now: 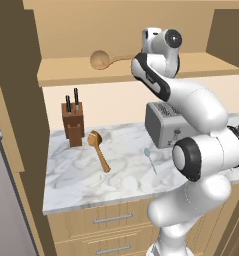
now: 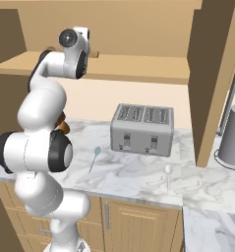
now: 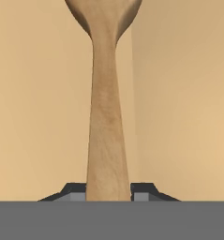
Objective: Organize the utensils by type. Pick up the wooden spoons from the counter and place them in the open cabinet. Then pick up the metallic utensils from the counter and place them in the open drawer.
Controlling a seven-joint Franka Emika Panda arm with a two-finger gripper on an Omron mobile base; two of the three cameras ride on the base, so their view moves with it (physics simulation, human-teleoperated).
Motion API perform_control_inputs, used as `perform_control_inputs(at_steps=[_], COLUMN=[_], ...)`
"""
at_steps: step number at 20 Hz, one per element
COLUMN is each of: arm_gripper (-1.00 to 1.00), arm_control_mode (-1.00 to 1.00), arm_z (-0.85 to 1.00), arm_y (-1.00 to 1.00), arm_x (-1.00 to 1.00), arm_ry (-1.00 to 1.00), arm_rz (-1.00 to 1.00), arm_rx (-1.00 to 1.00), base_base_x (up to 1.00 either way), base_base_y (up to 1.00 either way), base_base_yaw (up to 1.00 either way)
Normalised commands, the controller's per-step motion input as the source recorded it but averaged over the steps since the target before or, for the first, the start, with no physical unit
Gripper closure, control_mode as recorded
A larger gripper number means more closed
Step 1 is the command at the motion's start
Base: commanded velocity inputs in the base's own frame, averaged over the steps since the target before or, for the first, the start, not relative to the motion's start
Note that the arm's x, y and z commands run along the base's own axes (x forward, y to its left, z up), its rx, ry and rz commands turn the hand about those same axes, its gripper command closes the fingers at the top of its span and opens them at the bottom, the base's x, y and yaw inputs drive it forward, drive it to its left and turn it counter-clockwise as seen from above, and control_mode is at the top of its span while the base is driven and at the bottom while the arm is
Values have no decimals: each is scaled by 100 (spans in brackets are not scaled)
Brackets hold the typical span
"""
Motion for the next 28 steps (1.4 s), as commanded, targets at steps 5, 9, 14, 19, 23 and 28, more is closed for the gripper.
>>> perform_control_inputs(at_steps=[5,9,14,19,23,28], arm_gripper=[100,100,100,100,-100,-100], arm_control_mode=[-100,-100,-100,-100,-100,-100], arm_z=[0,0,0,-11,-13,-11], arm_y=[0,0,0,6,3,3], arm_x=[39,45,36,20,7,0], arm_ry=[0,0,0,0,0,-3], arm_rz=[0,0,1,0,0,0], arm_rx=[0,0,0,0,0,0], base_base_x=[0,0,0,0,0,0], base_base_y=[0,0,0,0,0,0], base_base_yaw=[0,0,0,0,0,0])
